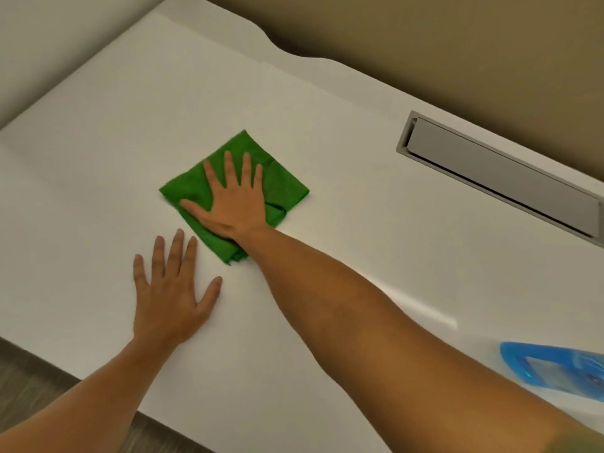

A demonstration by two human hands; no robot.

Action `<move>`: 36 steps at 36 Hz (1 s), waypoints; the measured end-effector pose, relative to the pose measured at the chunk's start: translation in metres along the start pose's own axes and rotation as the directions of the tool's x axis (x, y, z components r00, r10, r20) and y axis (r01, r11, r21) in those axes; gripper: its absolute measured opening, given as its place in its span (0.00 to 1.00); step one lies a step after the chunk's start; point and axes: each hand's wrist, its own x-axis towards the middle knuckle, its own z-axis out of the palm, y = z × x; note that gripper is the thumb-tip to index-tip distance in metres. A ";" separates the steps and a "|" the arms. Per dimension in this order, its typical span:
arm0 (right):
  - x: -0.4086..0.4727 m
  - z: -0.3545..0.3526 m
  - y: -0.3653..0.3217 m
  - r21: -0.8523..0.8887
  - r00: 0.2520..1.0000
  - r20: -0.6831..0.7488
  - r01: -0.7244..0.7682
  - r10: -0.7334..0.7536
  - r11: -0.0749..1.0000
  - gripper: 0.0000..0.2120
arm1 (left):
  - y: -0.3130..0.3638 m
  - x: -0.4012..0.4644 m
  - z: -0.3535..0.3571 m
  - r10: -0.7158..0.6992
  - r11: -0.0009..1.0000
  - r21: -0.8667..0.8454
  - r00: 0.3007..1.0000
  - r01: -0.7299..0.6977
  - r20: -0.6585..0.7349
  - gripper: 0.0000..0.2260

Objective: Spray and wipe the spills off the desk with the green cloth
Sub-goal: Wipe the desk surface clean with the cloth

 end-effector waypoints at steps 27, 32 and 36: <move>-0.270 0.042 0.140 0.114 0.895 -0.134 -0.412 0.425 0.904 0.45 | 0.006 -0.004 -0.009 -0.012 1.000 -0.002 1.000 0.013 0.028 0.38; -0.285 0.066 0.028 0.188 0.988 -0.075 -0.120 0.137 0.975 0.45 | 0.005 -0.002 -0.007 -0.008 1.000 -0.004 1.000 0.008 0.024 0.38; -0.282 0.076 -0.026 0.171 0.997 -0.032 0.079 -0.075 0.982 0.43 | 0.003 -0.002 -0.004 -0.011 1.000 -0.002 1.000 0.011 0.030 0.38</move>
